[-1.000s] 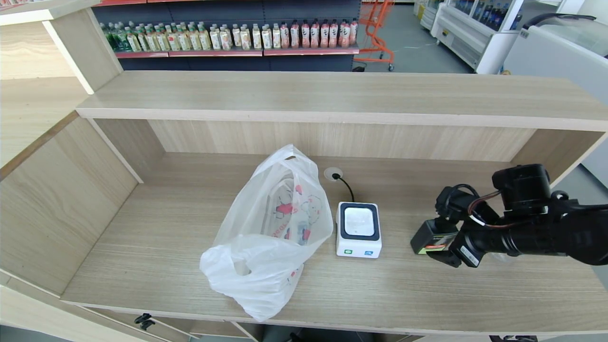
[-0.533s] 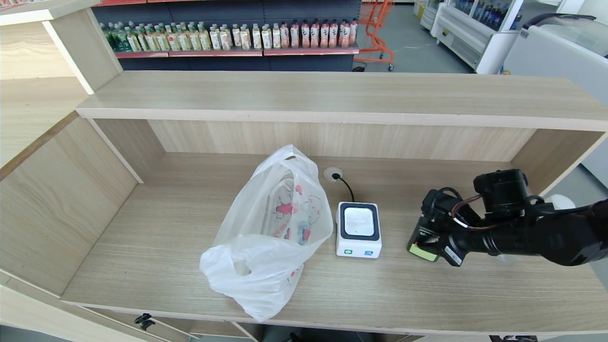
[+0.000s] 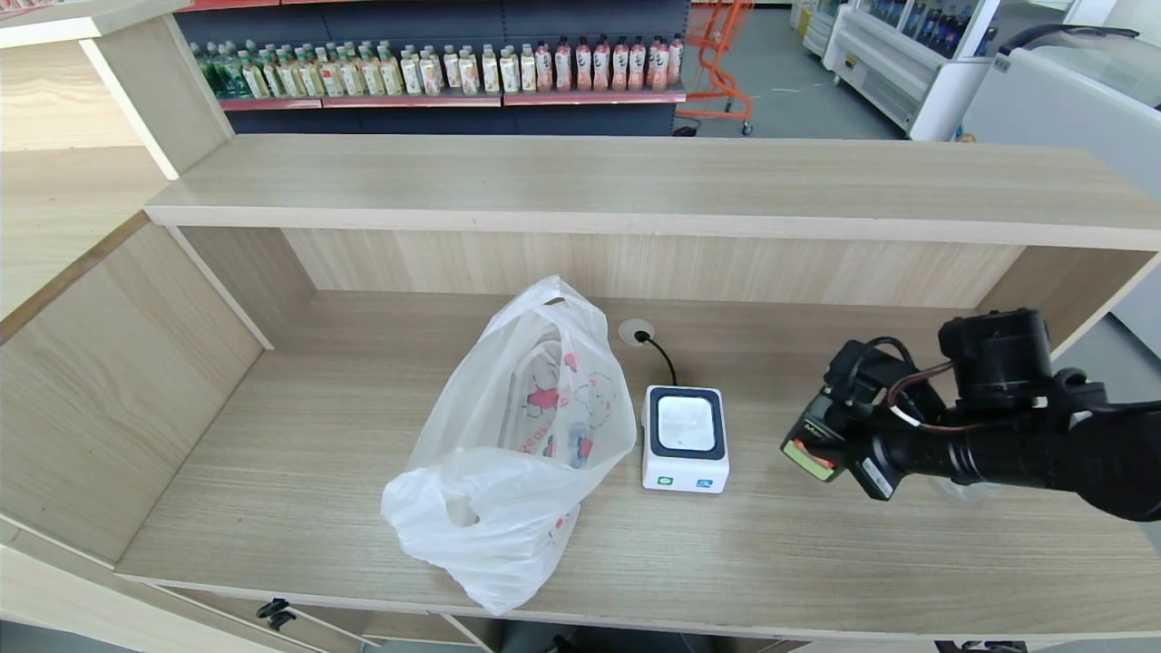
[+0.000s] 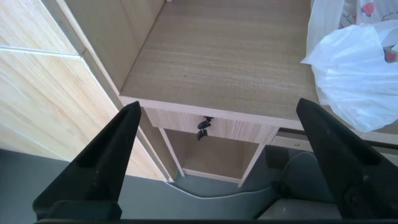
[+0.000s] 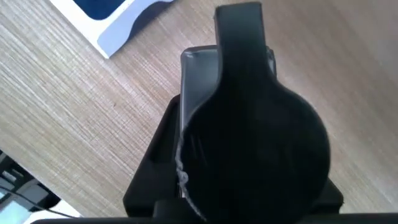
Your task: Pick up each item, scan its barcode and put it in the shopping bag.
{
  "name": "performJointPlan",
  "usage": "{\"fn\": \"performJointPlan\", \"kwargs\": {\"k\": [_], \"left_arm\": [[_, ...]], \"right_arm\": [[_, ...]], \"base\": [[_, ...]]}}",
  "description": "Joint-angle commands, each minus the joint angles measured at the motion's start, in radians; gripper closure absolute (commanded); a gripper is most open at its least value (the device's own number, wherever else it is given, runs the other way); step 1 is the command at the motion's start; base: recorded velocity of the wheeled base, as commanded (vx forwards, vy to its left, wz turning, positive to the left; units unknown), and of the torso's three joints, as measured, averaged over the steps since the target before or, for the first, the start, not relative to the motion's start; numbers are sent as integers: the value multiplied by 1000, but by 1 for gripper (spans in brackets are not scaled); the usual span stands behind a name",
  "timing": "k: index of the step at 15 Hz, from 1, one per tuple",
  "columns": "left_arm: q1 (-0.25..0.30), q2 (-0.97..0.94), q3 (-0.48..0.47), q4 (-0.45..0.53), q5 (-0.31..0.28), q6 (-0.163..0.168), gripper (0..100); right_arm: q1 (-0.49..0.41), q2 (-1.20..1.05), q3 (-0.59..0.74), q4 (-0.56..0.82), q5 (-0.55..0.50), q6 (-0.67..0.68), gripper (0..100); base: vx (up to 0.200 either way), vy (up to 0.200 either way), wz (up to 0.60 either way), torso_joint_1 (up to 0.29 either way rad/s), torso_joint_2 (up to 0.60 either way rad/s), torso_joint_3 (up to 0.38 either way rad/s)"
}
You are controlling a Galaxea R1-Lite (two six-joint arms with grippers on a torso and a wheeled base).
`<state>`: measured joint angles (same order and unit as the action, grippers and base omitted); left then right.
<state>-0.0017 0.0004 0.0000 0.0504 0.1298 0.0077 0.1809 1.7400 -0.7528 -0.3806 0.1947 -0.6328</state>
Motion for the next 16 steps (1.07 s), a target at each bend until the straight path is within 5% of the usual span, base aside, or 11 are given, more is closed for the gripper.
{"fn": "performJointPlan", "kwargs": {"k": [1,2,6,10,12,16], "left_arm": [[0,0,0,0,1,0,0],[0,0,0,0,1,0,0],[0,0,0,0,1,0,0],[0,0,0,0,1,0,0],[0,0,0,0,1,0,0],[0,0,0,0,1,0,0]], "right_arm": [[-29,-255,105,-6,-1,62,100],[-43,-333,150,-9,-1,36,100],[-136,-565,254,-6,55,-413,100],[-184,-576,288,63,358,-867,100],[-182,-562,283,91,485,-1277,100],[-63,-428,280,75,660,-1739,100]], "base": [[0,0,0,0,0,0],[0,0,0,0,0,0],[0,0,0,0,0,0],[0,0,0,0,0,0],[0,0,0,0,0,0],[0,0,0,0,0,0]]}}
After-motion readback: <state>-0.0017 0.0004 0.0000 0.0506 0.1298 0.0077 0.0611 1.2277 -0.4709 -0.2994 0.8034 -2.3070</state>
